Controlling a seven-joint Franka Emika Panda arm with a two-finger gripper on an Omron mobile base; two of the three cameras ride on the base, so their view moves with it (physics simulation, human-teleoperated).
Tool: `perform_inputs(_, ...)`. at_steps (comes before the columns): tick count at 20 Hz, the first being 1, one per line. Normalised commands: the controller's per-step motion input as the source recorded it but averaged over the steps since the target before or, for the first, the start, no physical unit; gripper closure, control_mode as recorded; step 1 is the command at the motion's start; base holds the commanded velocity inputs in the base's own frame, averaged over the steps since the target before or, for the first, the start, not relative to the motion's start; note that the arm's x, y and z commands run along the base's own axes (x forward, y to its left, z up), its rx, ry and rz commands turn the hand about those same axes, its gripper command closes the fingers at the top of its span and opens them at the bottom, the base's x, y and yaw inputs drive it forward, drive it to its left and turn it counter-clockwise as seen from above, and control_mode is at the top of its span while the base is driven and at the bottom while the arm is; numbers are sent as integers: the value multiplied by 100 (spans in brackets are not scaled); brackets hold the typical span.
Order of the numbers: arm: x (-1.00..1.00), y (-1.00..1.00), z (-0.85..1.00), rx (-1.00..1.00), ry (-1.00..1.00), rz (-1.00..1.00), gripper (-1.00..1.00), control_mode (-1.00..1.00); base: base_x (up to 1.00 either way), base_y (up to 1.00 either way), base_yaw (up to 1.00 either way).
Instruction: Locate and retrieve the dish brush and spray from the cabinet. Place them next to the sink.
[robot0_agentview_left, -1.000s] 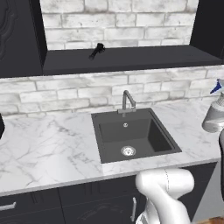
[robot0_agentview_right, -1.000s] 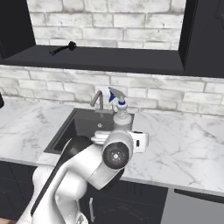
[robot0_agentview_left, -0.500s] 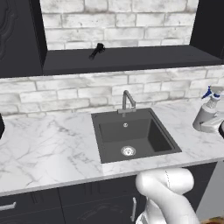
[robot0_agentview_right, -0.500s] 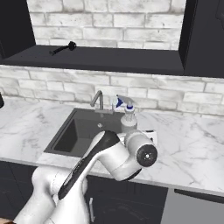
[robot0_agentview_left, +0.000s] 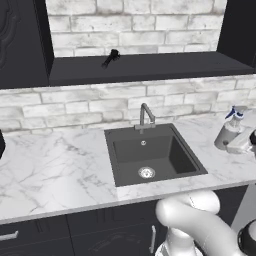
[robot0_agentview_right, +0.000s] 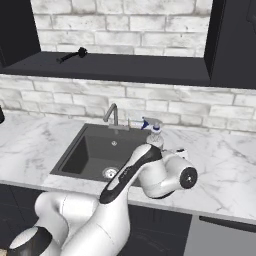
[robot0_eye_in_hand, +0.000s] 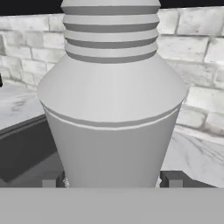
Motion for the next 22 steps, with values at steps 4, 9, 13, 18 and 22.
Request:
perform_inputs(4,58,-13,-53,-6,0,13,100,-100,0,0,0)
perform_inputs(9,55,-5,-52,-8,0,14,100,-100,0,0,0)
perform_inputs(13,54,-6,-48,-8,0,12,100,-100,0,0,0)
perform_inputs(18,56,-7,-46,-7,0,10,100,-100,0,0,0)
perform_inputs(22,60,-8,-43,-6,0,10,100,-100,0,0,0)
